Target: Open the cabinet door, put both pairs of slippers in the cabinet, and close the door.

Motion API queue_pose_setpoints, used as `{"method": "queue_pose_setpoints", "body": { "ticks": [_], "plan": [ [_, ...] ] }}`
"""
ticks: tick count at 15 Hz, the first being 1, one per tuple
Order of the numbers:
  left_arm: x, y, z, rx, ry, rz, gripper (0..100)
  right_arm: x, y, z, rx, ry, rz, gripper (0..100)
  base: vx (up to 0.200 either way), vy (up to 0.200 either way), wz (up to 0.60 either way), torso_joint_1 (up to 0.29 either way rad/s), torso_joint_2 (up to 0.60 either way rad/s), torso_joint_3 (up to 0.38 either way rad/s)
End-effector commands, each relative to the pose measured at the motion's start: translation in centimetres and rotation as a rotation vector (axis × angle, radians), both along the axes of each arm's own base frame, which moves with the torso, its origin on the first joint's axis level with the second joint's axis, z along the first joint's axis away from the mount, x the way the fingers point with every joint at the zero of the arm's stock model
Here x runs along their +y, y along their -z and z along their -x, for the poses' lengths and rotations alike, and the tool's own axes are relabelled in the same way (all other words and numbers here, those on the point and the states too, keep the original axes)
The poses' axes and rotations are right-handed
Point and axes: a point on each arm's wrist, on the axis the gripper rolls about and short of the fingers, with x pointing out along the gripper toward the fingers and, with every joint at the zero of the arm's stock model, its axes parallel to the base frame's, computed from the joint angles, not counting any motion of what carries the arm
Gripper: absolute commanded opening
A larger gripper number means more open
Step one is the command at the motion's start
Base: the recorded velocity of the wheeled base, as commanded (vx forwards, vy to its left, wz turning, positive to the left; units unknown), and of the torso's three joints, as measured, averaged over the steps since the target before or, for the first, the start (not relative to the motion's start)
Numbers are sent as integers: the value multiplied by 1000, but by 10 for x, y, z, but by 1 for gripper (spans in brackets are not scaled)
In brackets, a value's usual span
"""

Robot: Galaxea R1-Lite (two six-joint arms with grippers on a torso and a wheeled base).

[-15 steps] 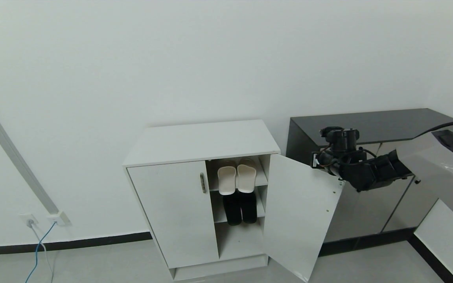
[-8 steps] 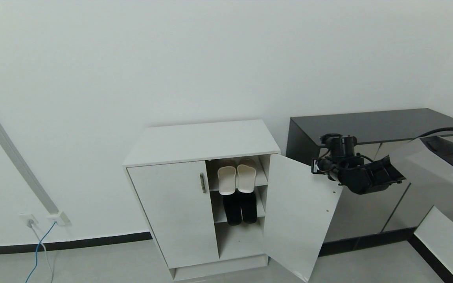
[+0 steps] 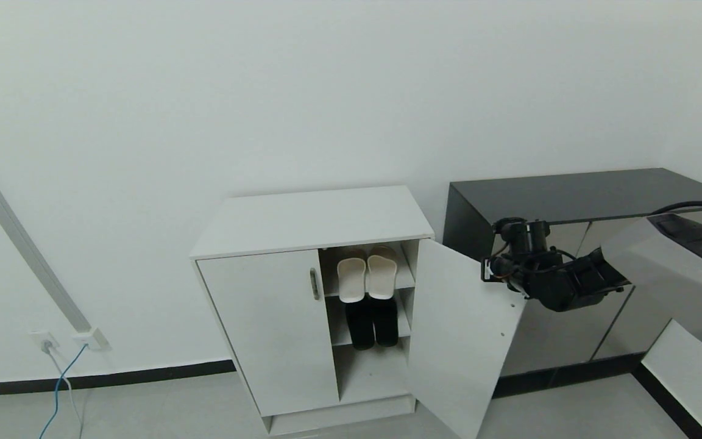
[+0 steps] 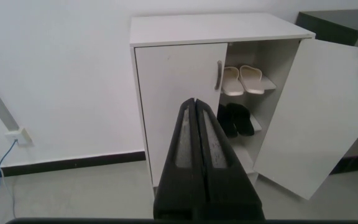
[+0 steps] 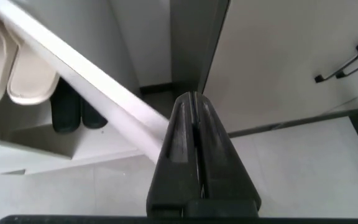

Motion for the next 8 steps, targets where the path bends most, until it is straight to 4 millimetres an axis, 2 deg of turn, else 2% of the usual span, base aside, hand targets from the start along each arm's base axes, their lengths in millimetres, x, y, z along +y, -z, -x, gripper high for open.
{"method": "queue_pose_setpoints", "body": {
  "ticks": [1, 2, 5, 7, 8],
  "plan": [
    [0, 0, 0, 1, 0, 0, 0, 10, -11, 16, 1, -31, 0, 0, 0, 0, 0, 0, 0, 0],
    [0, 0, 0, 1, 0, 0, 0, 14, -13, 22, 5, -42, 2, 0, 0, 0, 0, 0, 0, 0],
    [0, 0, 0, 1, 0, 0, 0, 45, -20, 68, 44, -144, 8, 0, 0, 0, 0, 0, 0, 0],
    [0, 0, 0, 1, 0, 0, 0, 58, -19, 85, 51, -188, 12, 0, 0, 0, 0, 0, 0, 0],
    [0, 0, 0, 1, 0, 0, 0, 71, -17, 101, 63, -235, 14, 0, 0, 0, 0, 0, 0, 0]
  ]
}}
